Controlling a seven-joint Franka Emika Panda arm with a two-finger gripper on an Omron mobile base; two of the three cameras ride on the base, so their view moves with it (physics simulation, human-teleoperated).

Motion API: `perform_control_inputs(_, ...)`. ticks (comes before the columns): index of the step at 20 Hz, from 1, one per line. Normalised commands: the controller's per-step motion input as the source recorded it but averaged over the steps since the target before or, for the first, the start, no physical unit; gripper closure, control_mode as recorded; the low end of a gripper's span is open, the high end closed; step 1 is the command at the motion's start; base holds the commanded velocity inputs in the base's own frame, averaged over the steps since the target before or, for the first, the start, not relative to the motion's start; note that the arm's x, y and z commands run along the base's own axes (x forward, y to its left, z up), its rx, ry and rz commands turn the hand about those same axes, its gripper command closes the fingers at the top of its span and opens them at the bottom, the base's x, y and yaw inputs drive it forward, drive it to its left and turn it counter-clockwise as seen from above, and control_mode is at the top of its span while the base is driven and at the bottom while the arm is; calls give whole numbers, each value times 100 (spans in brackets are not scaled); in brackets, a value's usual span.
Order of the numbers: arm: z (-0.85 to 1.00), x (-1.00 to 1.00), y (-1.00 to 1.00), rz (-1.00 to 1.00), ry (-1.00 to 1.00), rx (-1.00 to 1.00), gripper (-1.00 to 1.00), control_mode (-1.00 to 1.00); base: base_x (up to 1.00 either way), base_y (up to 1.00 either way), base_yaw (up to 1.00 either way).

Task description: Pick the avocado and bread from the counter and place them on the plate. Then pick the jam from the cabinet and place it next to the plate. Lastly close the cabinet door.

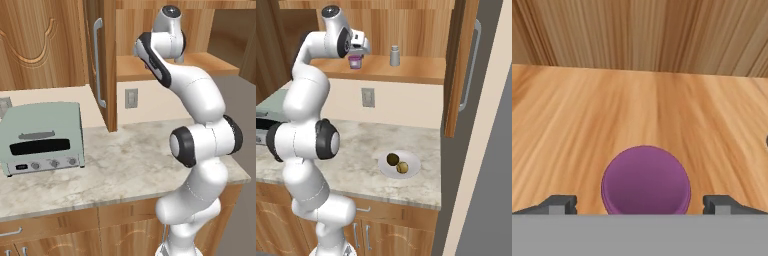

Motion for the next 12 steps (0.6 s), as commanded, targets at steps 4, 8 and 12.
perform_control_inputs(4,-21,13,0,0,2,0,-100,-100,0,0,0)
perform_control_inputs(8,-18,28,0,0,0,0,-100,-100,0,0,0)
perform_control_inputs(12,-17,21,0,0,2,0,-100,-100,0,0,0)
